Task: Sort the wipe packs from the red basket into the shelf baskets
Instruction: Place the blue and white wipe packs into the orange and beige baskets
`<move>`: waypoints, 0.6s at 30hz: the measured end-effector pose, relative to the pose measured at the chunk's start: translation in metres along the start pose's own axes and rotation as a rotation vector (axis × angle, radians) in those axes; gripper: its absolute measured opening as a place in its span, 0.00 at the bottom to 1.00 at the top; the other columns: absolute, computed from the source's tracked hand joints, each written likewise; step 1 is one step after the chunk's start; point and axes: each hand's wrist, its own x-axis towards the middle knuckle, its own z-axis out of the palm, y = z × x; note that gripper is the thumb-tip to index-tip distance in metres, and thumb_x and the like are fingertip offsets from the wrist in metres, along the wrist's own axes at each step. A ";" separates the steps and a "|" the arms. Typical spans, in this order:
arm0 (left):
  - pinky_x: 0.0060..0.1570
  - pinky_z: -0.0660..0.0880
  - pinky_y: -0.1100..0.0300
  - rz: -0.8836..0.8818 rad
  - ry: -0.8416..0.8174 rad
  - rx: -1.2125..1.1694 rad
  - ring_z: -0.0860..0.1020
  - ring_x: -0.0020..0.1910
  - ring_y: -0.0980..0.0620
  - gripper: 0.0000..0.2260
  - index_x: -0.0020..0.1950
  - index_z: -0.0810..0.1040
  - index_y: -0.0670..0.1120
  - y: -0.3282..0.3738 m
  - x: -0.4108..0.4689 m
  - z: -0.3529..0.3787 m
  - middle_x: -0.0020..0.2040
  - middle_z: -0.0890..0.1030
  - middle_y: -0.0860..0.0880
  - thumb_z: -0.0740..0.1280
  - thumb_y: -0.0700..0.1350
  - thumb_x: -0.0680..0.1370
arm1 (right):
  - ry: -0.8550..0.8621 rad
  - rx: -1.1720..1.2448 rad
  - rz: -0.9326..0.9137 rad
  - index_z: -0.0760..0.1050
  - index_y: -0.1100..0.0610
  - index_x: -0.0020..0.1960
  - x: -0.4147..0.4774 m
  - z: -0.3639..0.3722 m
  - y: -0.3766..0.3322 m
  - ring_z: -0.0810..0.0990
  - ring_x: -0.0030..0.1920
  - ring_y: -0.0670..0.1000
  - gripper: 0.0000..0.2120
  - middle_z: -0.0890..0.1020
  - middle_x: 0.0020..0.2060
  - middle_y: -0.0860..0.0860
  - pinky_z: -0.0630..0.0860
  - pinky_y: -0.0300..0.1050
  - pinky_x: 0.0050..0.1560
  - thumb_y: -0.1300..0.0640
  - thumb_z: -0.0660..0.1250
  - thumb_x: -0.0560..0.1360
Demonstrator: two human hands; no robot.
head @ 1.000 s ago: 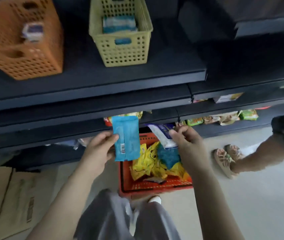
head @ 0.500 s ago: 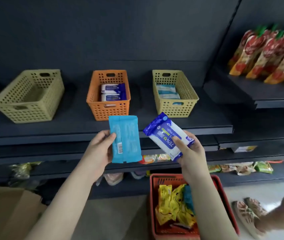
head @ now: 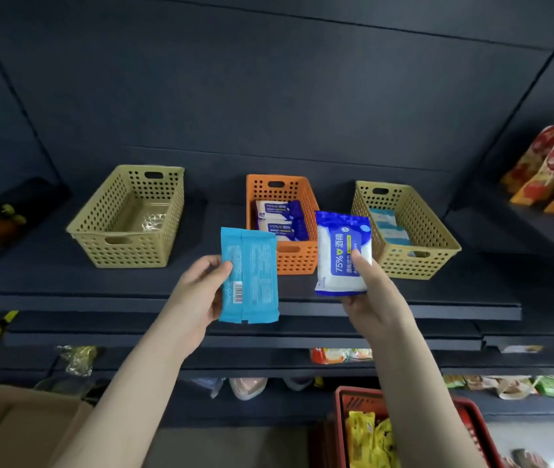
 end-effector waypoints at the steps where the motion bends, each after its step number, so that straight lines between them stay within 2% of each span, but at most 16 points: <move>1: 0.50 0.79 0.47 0.000 0.005 -0.004 0.82 0.53 0.48 0.07 0.55 0.76 0.44 0.004 0.007 0.000 0.51 0.84 0.46 0.64 0.45 0.80 | 0.027 -0.087 -0.007 0.77 0.57 0.59 0.011 0.004 -0.002 0.84 0.47 0.51 0.11 0.85 0.51 0.54 0.78 0.49 0.53 0.57 0.66 0.77; 3: 0.51 0.79 0.47 -0.002 0.018 -0.002 0.82 0.53 0.48 0.07 0.56 0.77 0.44 0.010 0.024 0.000 0.52 0.84 0.47 0.64 0.45 0.80 | 0.068 -0.166 -0.008 0.77 0.58 0.55 0.035 0.010 -0.008 0.85 0.46 0.52 0.08 0.85 0.51 0.56 0.80 0.48 0.45 0.59 0.68 0.76; 5: 0.51 0.79 0.47 0.000 0.019 0.004 0.82 0.54 0.48 0.08 0.56 0.77 0.44 0.018 0.043 0.003 0.52 0.84 0.47 0.64 0.45 0.80 | 0.069 -0.136 0.015 0.76 0.59 0.53 0.058 0.016 -0.014 0.85 0.44 0.53 0.07 0.84 0.51 0.58 0.81 0.48 0.42 0.64 0.68 0.76; 8: 0.51 0.80 0.47 0.026 0.050 0.026 0.83 0.52 0.49 0.06 0.55 0.77 0.45 0.028 0.078 0.011 0.51 0.84 0.48 0.64 0.45 0.80 | 0.028 -0.061 0.068 0.75 0.61 0.58 0.096 0.026 -0.019 0.85 0.45 0.54 0.12 0.84 0.53 0.59 0.82 0.49 0.40 0.61 0.68 0.76; 11: 0.53 0.79 0.46 0.043 0.103 0.031 0.83 0.51 0.48 0.06 0.54 0.77 0.45 0.036 0.110 0.019 0.51 0.84 0.47 0.64 0.45 0.80 | 0.031 -0.032 0.095 0.74 0.63 0.64 0.134 0.030 -0.017 0.85 0.48 0.57 0.18 0.83 0.53 0.60 0.82 0.53 0.46 0.59 0.69 0.76; 13: 0.50 0.79 0.48 0.047 0.125 0.035 0.83 0.51 0.48 0.06 0.55 0.77 0.45 0.040 0.128 0.021 0.51 0.84 0.47 0.64 0.45 0.80 | 0.053 -0.048 0.082 0.73 0.63 0.65 0.156 0.034 -0.015 0.84 0.49 0.59 0.20 0.83 0.54 0.61 0.82 0.55 0.48 0.60 0.69 0.75; 15: 0.45 0.79 0.53 0.064 0.153 0.038 0.83 0.51 0.49 0.06 0.55 0.77 0.45 0.046 0.141 0.021 0.52 0.84 0.47 0.64 0.44 0.80 | 0.088 -0.078 0.056 0.73 0.63 0.64 0.174 0.041 -0.013 0.84 0.49 0.58 0.20 0.84 0.53 0.60 0.81 0.54 0.48 0.62 0.71 0.74; 18: 0.45 0.79 0.52 0.072 0.198 0.000 0.82 0.52 0.50 0.05 0.54 0.77 0.47 0.053 0.156 0.019 0.52 0.84 0.48 0.65 0.44 0.80 | 0.169 -0.142 0.027 0.74 0.60 0.61 0.195 0.056 -0.004 0.85 0.47 0.57 0.19 0.84 0.51 0.58 0.82 0.53 0.47 0.61 0.73 0.73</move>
